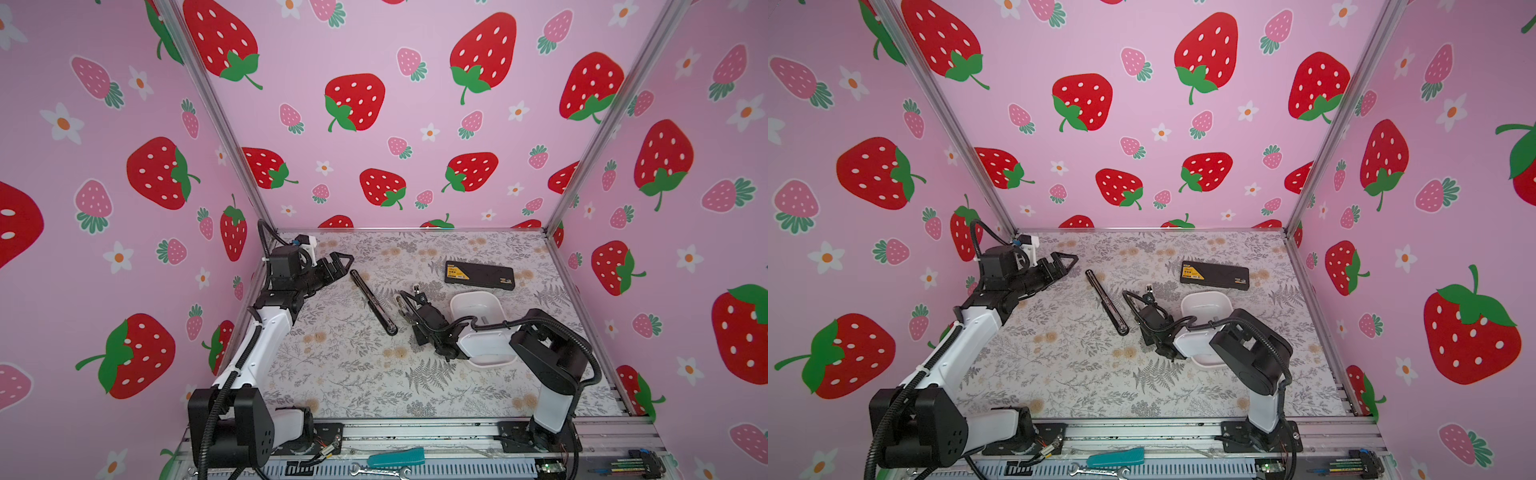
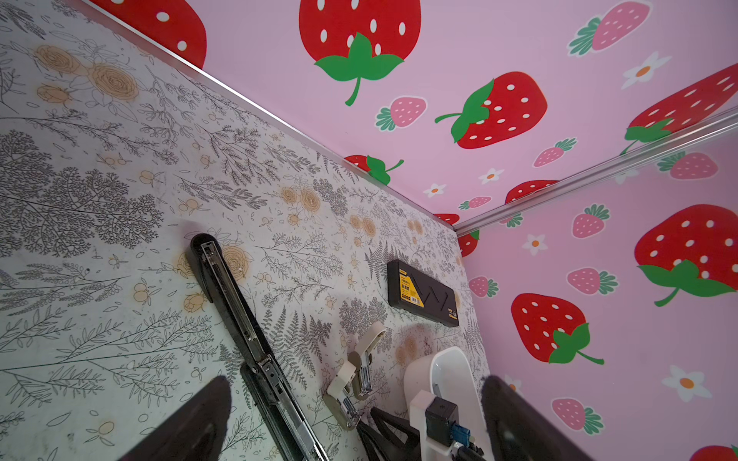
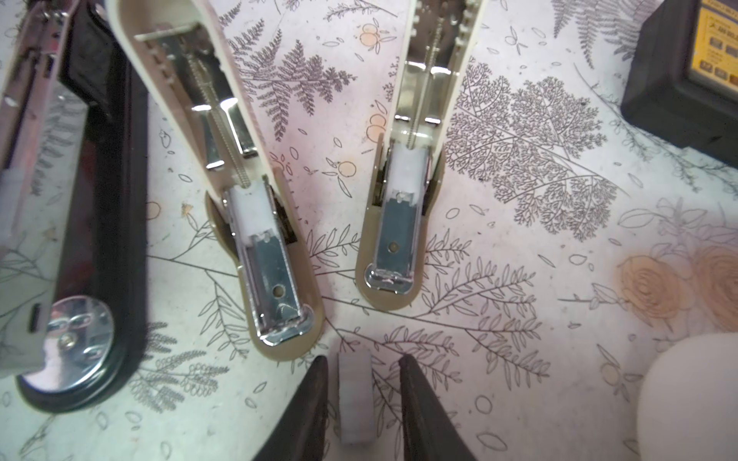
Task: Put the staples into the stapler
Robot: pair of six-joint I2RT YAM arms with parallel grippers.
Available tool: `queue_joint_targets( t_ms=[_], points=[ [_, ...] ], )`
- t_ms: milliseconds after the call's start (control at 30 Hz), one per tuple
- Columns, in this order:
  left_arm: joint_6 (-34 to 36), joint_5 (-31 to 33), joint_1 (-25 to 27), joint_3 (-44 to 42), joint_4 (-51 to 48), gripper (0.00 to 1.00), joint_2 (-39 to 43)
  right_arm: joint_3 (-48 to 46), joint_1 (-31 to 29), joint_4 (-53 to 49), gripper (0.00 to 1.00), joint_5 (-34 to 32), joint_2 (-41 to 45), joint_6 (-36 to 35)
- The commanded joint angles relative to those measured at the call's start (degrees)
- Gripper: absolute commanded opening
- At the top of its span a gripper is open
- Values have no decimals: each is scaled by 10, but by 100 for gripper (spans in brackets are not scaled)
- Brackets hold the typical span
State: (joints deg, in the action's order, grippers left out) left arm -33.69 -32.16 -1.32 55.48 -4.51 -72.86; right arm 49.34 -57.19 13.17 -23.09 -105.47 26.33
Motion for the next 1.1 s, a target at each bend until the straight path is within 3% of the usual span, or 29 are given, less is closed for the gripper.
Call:
queue_joint_targets(
  t_ms=[0, 133, 333, 767, 1067],
  points=[
    [1, -10, 0, 20, 4, 99, -4, -1, 2, -17, 36, -3, -12, 8],
    [1, -10, 0, 21, 4, 99, -3, 0, 2, -18, 38, 2, -11, 8],
    [1, -10, 0, 21, 4, 99, -3, 9, 5, -33, 29, 5, -15, 18],
    [2, -9, 1, 21, 3, 99, -4, 28, 15, -58, 26, 21, -34, 27],
    [2, -10, 1, 21, 3, 99, -4, 30, 15, -61, 18, 20, -34, 27]
  ],
)
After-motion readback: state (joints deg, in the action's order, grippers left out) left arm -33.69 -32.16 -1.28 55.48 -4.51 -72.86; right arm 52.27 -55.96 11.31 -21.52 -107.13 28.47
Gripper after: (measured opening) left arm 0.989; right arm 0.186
